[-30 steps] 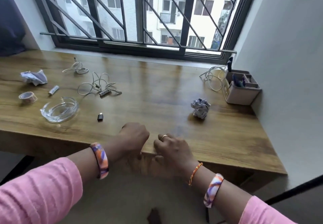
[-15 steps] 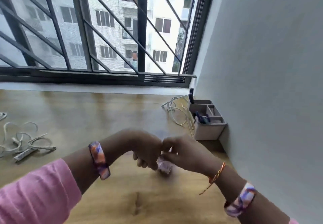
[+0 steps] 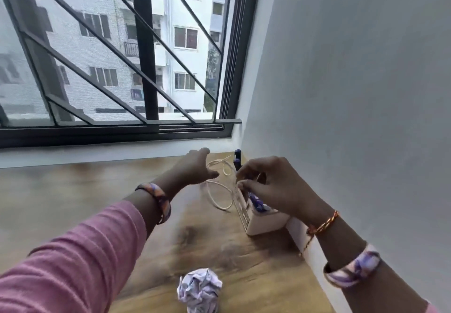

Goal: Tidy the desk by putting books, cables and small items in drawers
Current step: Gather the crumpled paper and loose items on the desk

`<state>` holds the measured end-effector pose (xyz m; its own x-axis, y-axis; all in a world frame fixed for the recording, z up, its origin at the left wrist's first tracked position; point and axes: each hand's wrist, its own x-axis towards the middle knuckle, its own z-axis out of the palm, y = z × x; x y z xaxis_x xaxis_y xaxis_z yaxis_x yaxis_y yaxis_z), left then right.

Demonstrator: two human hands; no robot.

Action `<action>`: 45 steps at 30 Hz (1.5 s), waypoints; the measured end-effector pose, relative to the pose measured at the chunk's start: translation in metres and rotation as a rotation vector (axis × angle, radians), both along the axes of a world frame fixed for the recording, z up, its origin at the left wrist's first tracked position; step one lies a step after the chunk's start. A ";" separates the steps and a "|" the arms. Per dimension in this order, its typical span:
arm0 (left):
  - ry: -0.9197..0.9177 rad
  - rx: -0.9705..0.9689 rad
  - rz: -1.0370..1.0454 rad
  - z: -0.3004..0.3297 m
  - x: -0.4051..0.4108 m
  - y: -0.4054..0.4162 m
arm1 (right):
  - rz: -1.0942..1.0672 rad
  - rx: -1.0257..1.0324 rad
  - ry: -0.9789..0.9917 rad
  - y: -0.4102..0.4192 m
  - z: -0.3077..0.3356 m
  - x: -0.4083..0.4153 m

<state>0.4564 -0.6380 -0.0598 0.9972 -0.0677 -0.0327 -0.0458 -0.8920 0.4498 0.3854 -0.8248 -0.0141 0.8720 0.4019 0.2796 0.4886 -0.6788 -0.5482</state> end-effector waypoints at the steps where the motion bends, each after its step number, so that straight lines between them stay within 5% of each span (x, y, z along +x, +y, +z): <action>1: 0.038 -0.031 0.014 -0.008 0.007 -0.001 | -0.012 -0.004 0.001 -0.001 -0.002 0.003; 17: -0.089 -0.209 0.257 -0.008 -0.034 0.097 | 0.004 0.009 -0.018 0.013 -0.001 0.002; 21: 0.078 -0.361 0.270 -0.003 -0.066 0.130 | 0.080 -0.001 -0.031 0.033 0.000 -0.012; 25: 0.172 -0.269 0.279 -0.003 -0.100 0.143 | 0.173 -0.097 0.012 0.049 -0.002 -0.031; 30: -0.037 0.048 0.230 0.010 -0.125 0.135 | 0.273 -0.204 0.079 0.062 -0.010 -0.051; 33: -0.085 0.039 0.147 0.019 -0.136 0.123 | 0.338 -0.271 0.107 0.067 -0.013 -0.063; 37: 0.126 -0.122 -0.081 0.021 -0.154 0.097 | 0.413 -0.401 0.170 0.064 -0.019 -0.073; 45: 0.313 0.015 -0.248 -0.018 -0.182 0.038 | 0.223 -0.714 0.144 0.039 -0.051 -0.084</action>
<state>0.2742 -0.5999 -0.0773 0.8923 -0.3024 -0.3353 -0.1232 -0.8775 0.4634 0.3010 -0.7854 -0.0652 0.7573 0.6132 -0.2245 0.6125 -0.7863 -0.0815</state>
